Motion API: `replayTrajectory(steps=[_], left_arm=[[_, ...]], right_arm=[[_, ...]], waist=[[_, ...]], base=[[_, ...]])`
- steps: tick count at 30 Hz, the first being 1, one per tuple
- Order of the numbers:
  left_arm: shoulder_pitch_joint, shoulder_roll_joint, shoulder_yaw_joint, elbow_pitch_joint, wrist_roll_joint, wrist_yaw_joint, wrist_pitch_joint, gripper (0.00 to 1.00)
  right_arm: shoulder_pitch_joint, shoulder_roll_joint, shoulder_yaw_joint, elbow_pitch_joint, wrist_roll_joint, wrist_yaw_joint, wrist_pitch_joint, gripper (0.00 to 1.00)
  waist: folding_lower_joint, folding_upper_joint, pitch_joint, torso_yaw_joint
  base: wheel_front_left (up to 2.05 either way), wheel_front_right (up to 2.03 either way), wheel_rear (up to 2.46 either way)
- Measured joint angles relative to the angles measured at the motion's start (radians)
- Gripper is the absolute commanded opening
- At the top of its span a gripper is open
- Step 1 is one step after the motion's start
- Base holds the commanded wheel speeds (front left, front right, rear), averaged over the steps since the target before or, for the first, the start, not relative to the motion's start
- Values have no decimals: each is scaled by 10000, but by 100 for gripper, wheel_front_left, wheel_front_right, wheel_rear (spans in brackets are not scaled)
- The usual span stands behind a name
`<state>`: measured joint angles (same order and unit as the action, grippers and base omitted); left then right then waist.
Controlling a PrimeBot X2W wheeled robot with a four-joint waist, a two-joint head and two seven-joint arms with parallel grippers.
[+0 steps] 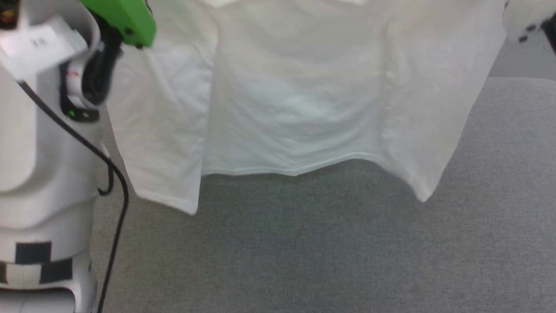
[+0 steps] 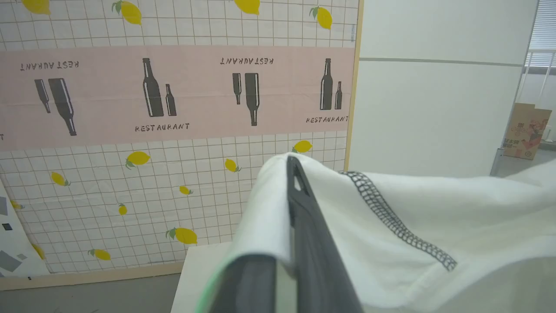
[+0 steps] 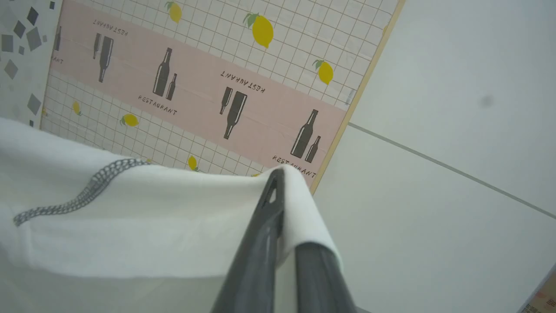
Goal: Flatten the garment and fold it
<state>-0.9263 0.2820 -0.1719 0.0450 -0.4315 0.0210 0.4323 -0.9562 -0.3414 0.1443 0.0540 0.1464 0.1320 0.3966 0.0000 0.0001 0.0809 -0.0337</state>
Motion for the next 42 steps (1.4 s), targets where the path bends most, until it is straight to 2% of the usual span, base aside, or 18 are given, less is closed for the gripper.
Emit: replayTrajectory(steps=[6, 13, 23, 27, 31, 37, 42], left_arm=[[-1187, 98, 33, 623, 50, 311, 577, 0], [-2786, -58, 96, 1331, 274, 761, 523, 0], [-5333, -339, -81, 2424, 830, 815, -658, 0], [-5993, -462, -104, 2888, 961, 861, -1269, 0], [-6597, -566, -100, 3505, 976, 842, -2111, 0], [-6708, -662, -123, 4403, 993, 470, -3822, 0], [-6145, -644, -320, 5110, 922, -17, -4077, 0]], right_arm=[[-1554, 8, 268, 1080, 29, 0, 174, 0], [-2943, 104, 199, 2395, -211, 2, 226, 0], [-5484, -33, 67, 3843, -1561, 6, -562, 0], [-6410, -132, 362, 4381, -2234, 8, -920, 0], [-7078, -240, 449, 4997, -2769, 8, -1369, 0], [-7172, -372, 487, 5843, -3457, 10, -2266, 0], [-6572, -443, 878, 6397, -3551, 10, -2738, 0]], waist=[[0, 0, 333, -62], [0, 0, 1119, -105], [1, 0, 2963, -124], [2, 0, 3739, -109], [2, 0, 4520, -70], [2, 0, 5405, 97], [2, 0, 5558, 389]], base=[[0, 0, 0], [0, 0, 0], [0, 0, 0], [0, 0, 0], [0, 0, 0], [0, 0, 0], [0, 0, 0]])
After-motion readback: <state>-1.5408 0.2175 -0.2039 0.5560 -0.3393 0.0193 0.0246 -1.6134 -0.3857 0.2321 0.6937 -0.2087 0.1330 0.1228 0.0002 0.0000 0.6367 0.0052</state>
